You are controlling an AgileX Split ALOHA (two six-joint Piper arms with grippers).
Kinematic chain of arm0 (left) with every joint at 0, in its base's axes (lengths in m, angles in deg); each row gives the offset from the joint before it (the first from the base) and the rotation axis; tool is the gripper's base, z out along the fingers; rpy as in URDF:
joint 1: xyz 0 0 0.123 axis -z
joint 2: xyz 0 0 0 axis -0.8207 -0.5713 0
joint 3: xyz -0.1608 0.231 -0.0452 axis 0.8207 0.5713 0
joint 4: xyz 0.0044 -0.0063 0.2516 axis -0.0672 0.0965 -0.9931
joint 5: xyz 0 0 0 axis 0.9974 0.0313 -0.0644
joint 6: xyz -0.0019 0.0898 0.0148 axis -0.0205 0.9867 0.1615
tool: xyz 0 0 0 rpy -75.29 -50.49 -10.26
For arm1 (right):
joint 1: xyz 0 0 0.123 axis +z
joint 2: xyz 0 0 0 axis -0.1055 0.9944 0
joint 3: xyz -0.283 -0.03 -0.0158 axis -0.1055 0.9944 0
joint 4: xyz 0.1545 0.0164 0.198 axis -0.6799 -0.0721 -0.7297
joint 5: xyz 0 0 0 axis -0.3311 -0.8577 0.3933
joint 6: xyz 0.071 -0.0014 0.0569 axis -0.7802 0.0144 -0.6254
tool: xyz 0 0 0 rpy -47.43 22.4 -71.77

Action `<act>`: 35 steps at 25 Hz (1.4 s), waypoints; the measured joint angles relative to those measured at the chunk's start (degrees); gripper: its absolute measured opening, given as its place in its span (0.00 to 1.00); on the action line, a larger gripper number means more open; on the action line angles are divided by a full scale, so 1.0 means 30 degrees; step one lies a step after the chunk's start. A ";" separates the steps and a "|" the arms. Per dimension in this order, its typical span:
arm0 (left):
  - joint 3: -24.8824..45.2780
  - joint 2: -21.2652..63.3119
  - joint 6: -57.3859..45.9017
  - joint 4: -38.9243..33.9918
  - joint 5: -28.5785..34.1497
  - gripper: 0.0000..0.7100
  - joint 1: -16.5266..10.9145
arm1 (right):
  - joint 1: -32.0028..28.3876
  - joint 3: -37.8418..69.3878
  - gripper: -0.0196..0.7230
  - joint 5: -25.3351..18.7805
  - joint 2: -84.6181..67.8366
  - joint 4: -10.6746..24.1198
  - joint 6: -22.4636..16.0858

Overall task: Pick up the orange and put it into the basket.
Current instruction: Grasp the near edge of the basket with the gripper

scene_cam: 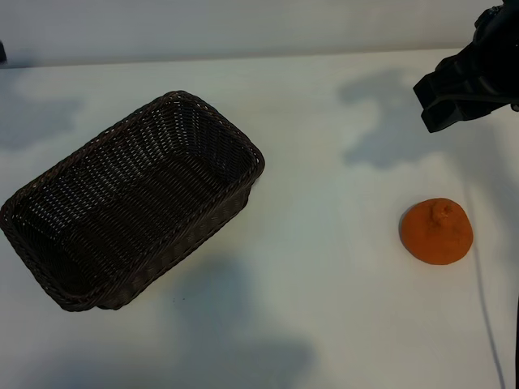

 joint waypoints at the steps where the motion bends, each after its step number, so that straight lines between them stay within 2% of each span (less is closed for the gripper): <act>1: 0.0474 0.0000 -0.0061 0.0000 0.0000 0.54 0.0000 | 0.0000 0.0000 0.64 0.0000 0.0000 0.0000 0.0000; 8: 0.2849 0.0000 -0.0179 -0.0163 0.0000 0.50 0.0000 | 0.0000 0.0000 0.64 0.0000 0.0000 0.0000 0.0000; 21: 0.3157 0.0000 -0.0362 -0.0935 0.0000 0.50 0.0000 | 0.0000 0.0000 0.64 0.0000 0.0000 0.0000 0.0000; 24: 0.3164 0.0000 -0.0362 -0.1430 0.0000 0.53 0.0000 | 0.0000 0.0000 0.64 0.0000 0.0000 0.0000 0.0000; 30: 0.3164 0.0000 -0.0362 -0.1514 0.0000 0.69 0.0000 | 0.0000 0.0000 0.64 0.0000 0.0000 0.0000 0.0000; 35: 0.3164 0.0000 -0.0882 -0.1575 0.0000 0.74 0.0000 | 0.0000 0.0000 0.64 0.0000 0.0000 0.0000 0.0000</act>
